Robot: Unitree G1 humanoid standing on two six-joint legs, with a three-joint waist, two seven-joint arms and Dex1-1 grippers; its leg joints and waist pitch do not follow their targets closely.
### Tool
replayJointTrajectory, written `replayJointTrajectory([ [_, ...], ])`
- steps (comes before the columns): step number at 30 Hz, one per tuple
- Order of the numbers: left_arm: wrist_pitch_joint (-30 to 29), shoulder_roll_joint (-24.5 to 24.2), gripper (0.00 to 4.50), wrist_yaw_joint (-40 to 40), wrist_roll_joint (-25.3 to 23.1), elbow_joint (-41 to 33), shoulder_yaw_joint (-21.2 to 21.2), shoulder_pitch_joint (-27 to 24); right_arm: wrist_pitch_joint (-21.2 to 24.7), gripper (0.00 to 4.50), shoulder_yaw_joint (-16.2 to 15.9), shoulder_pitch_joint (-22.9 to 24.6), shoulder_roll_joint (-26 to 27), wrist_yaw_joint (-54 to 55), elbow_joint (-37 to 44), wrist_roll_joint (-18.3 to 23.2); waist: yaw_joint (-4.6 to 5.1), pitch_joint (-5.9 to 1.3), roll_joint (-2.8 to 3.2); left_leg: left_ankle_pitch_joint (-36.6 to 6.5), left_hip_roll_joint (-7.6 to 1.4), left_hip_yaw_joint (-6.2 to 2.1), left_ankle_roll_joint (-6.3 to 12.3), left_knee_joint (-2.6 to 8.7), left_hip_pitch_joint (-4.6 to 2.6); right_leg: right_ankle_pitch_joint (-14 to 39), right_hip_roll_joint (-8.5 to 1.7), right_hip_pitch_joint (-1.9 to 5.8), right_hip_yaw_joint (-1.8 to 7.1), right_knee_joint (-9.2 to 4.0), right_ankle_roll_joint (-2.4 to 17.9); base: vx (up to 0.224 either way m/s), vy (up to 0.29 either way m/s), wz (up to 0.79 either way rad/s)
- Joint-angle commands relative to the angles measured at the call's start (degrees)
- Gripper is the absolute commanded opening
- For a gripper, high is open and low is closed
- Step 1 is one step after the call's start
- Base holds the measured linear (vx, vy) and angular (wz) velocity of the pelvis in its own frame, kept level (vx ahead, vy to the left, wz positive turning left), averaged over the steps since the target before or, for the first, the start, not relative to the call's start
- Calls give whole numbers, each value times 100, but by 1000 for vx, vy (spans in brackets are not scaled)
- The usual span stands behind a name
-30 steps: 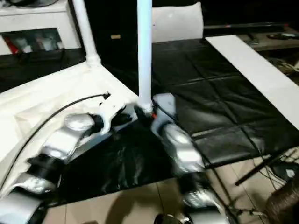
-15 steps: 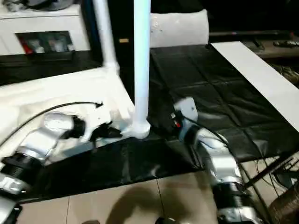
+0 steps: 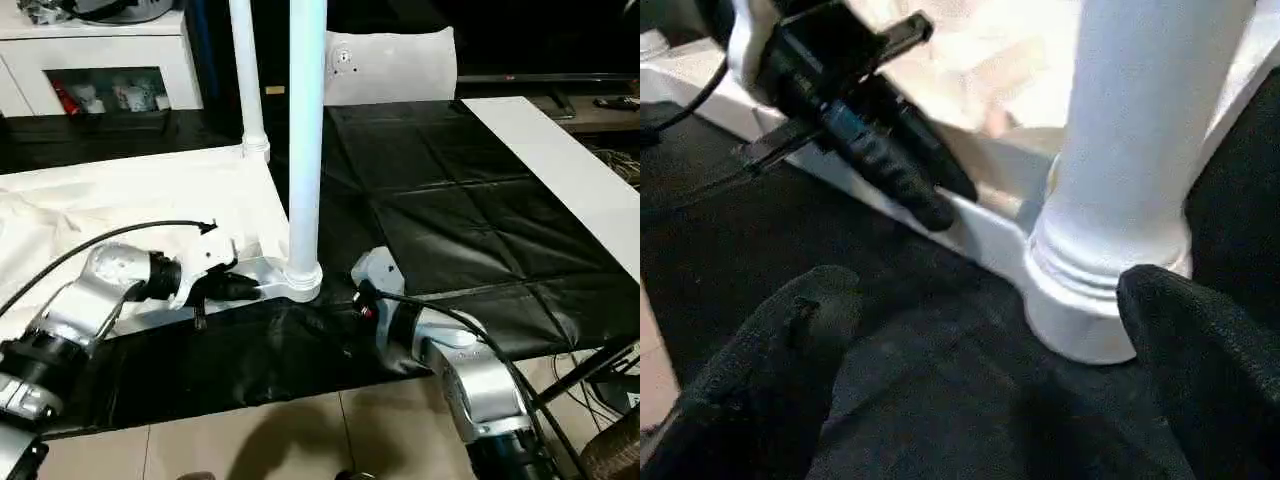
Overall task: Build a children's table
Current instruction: Rotate leg to tighten
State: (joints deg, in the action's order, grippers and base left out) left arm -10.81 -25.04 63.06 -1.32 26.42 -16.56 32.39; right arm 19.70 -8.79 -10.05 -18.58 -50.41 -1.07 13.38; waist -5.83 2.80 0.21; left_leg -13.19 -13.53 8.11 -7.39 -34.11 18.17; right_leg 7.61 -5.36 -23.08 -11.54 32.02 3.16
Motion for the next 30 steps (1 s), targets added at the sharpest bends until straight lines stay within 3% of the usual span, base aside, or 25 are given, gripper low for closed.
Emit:
replayJointTrajectory([
  [1,45,31,101,-204,-48,129,89,112,-16,450,-11,3,-18,37,106,-4,-7,-391,-4,-752,68,107,309,379,119,2557,-321,386,310,-493,-241,0,0,0],
  [9,-107,151,101,-251,-50,311,36,215,-8,450,-72,9,-22,113,153,-24,-7,-379,0,-803,82,112,302,376,107,2682,-324,382,301,-527,-293,0,0,0],
  [10,-105,156,101,-230,-45,347,20,228,-7,450,-80,8,-20,120,157,-24,-8,-378,25,-823,77,107,296,377,103,2698,-327,381,297,-530,-302,0,0,0],
  [12,-138,159,101,-171,-16,381,6,233,5,450,-87,9,-14,129,172,-16,-3,-379,8,-838,85,112,298,372,104,2714,-318,378,291,-544,-328,0,0,0],
  [13,-141,151,73,-128,-8,401,-4,228,2,450,-96,11,-12,133,179,-16,-3,-381,5,-833,85,110,285,372,106,2710,-321,380,292,-539,-339,0,0,0],
  [16,-118,133,66,-81,-8,419,-8,212,-6,450,-106,11,-14,147,177,-7,-6,-386,10,-817,80,105,292,377,108,2667,-323,387,292,-533,-332,0,0,0],
  [18,-96,103,31,-61,-41,452,-27,216,-19,450,-102,4,-19,160,175,-11,-7,-386,7,-798,70,103,292,379,113,2626,-326,386,300,-518,-299,0,0,0],
  [21,-64,77,16,-43,-80,508,-56,235,-34,450,-89,-16,-26,184,158,-11,-3,-378,-2,-823,78,107,294,379,107,2686,-325,380,295,-530,-307,0,0,0],
  [27,126,-58,7,138,-150,480,-139,236,-111,450,-19,-156,-57,216,-1,-30,22,-377,-14,-845,91,107,294,372,116,2776,-325,384,280,-545,-403,0,0,0],
  [30,575,-202,7,518,-184,383,-293,161,-207,450,28,-287,-105,212,-140,-73,32,-387,-12,-780,75,93,295,383,119,2666,-339,386,300,-518,-348,0,0,0],
])
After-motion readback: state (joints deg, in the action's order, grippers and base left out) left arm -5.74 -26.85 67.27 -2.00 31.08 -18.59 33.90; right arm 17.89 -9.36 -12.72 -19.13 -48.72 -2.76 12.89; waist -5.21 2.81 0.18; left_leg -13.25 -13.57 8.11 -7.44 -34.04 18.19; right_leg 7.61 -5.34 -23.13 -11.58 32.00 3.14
